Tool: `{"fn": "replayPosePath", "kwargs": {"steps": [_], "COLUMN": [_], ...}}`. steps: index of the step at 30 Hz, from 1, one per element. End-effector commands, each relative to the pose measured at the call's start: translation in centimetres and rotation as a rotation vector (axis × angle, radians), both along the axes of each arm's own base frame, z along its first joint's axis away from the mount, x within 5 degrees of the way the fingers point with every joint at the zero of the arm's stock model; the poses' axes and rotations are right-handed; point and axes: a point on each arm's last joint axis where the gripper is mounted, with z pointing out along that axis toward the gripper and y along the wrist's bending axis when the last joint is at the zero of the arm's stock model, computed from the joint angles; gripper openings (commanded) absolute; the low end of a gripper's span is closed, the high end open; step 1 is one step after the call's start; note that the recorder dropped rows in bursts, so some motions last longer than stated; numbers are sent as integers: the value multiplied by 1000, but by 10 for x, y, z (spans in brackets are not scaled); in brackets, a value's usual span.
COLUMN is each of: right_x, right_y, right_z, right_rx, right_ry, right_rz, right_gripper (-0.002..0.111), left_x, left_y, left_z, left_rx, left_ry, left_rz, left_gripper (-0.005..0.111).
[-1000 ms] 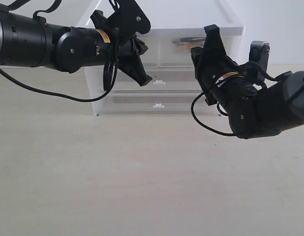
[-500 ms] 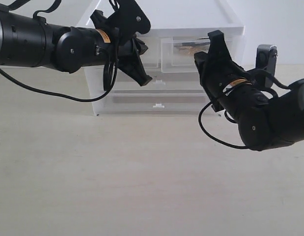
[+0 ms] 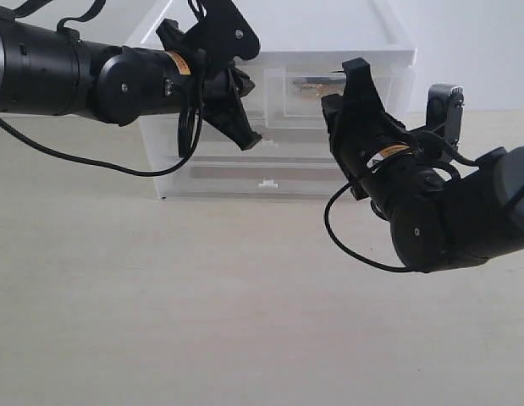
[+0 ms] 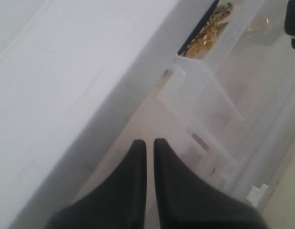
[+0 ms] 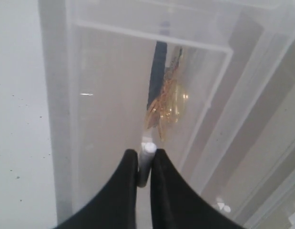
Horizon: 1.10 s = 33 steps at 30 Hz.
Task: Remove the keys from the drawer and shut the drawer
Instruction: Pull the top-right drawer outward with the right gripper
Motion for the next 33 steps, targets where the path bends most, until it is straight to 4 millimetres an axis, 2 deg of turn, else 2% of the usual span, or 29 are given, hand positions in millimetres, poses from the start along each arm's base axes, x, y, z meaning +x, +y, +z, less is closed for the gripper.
{"fn": "replayPosePath", "kwargs": {"steps": [1, 5, 13, 25, 33], "right_x": [-5, -6, -9, -10, -26], "right_y": [8, 6, 2, -2, -22], "right_z": [7, 11, 33, 30, 16], "right_rx": [-53, -85, -119, -179, -181], "right_ry": [-53, -73, -127, -72, -35], "right_rz": [66, 48, 34, 3, -64], "right_gripper": [0, 0, 0, 0, 0], "left_x": [-1, 0, 0, 0, 0], "left_y": [-1, 0, 0, 0, 0], "left_z": [1, 1, 2, 2, 2], "left_rx": [0, -2, -3, 2, 41], "left_ry": [24, 21, 10, 12, -7], "left_rz": [1, 3, 2, 0, -21], "left_gripper": [4, 4, 4, 4, 4]}}
